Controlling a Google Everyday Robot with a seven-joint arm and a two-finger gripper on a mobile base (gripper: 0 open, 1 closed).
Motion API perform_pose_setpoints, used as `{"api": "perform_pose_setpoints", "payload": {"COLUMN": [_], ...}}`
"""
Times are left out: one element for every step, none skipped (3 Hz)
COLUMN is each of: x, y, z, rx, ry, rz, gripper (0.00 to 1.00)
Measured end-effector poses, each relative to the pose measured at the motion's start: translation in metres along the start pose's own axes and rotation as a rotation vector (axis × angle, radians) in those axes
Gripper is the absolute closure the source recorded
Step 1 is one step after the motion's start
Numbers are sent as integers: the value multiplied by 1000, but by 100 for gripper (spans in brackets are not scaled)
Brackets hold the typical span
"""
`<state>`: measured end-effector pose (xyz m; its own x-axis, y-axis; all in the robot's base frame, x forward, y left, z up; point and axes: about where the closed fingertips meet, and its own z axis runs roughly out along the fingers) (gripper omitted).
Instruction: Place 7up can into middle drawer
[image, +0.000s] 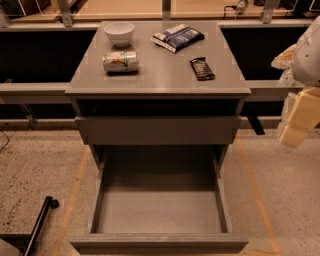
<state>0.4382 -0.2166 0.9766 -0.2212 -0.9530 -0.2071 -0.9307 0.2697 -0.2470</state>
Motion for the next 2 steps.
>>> {"api": "perform_pose_setpoints", "payload": {"x": [0, -18], "y": [0, -3], "z": [0, 9], "rx": [0, -11], "ry": [0, -60], "rz": [0, -21], "gripper": [0, 0]}}
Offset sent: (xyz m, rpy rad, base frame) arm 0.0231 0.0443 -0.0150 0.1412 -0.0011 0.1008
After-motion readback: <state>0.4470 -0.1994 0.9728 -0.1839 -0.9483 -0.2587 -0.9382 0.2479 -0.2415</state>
